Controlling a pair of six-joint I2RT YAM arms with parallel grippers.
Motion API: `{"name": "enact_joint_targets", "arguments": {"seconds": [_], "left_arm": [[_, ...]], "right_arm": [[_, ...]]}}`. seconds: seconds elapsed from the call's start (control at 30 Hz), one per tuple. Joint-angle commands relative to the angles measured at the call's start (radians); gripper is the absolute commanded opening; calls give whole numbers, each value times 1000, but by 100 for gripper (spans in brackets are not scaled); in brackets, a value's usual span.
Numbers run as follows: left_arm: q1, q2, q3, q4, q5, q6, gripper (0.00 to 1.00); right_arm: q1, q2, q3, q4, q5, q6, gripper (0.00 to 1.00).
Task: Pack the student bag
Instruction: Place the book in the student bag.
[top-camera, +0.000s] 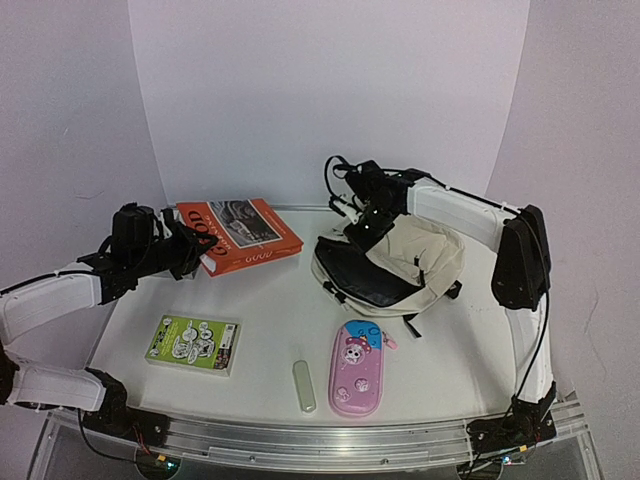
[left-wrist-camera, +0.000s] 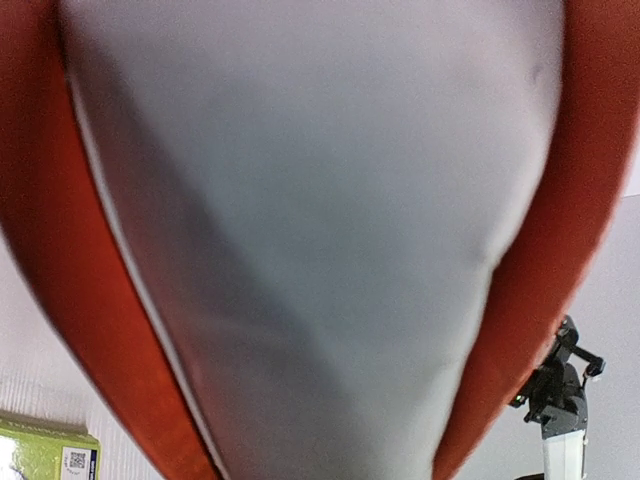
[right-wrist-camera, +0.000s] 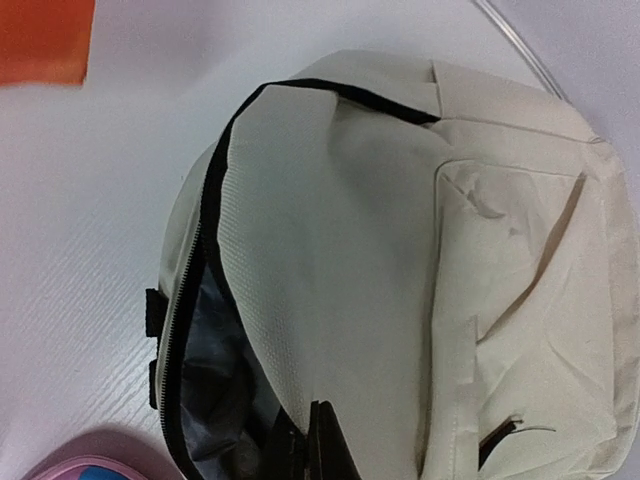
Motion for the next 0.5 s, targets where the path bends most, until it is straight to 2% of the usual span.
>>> {"name": "enact_joint_targets", "arguments": {"seconds": [0.0,0.2,0.3,0.47], "left_arm": [[6,-2,-19,180,104,-21,13],[5,50,-21,332,246,-28,12],[5,119,-24,450,323,-83,11],[3,259,-39,612,364,-170,11]], "right_arm": [[-52,-95,121,4,-26,82,0],[-121,-100,233,7,-155,159,0],[-126,-101,254,22,-175,160,0],[-126,-98,288,25,-207,153,0]]}}
